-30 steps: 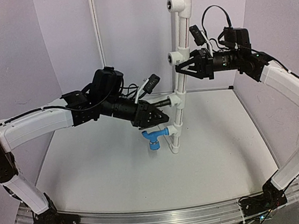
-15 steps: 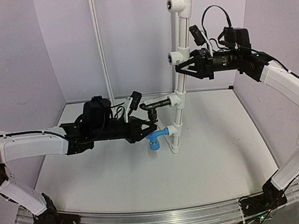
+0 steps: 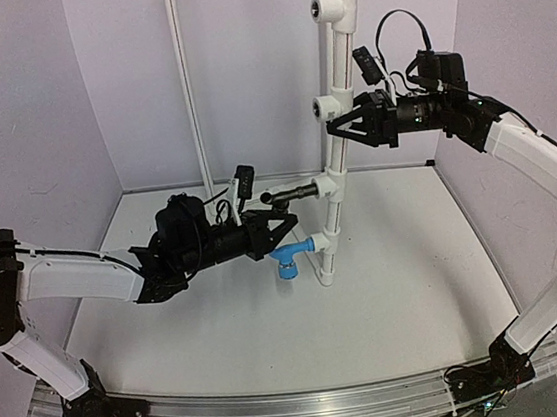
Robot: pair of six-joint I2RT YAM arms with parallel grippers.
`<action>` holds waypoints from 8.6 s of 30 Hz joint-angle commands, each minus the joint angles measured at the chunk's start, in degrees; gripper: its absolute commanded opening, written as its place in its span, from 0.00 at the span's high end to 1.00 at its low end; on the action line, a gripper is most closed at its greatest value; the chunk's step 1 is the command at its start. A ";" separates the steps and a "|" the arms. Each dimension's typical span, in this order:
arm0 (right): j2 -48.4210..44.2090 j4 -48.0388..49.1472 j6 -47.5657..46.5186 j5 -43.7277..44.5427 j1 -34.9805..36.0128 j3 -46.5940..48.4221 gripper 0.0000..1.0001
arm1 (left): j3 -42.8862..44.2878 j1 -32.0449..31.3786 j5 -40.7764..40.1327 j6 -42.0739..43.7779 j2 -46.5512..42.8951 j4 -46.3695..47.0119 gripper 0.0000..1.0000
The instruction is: Install the water faucets
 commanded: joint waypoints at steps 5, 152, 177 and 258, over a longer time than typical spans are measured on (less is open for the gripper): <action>1.85 -10.61 2.47 4.91 -0.64 -1.68 1.00 | -3.95 0.52 -5.46 -3.22 3.43 15.45 0.83; 1.24 -11.40 3.21 6.20 -0.72 -1.45 1.00 | -0.39 2.22 -8.82 9.06 -2.18 2.60 0.73; 0.88 -11.64 2.94 6.46 -0.72 -1.78 1.00 | 5.32 8.66 3.51 6.08 2.79 13.67 0.72; 2.60 -12.37 1.91 6.39 -0.72 0.25 1.00 | 48.26 6.53 33.49 8.30 5.41 -54.79 0.54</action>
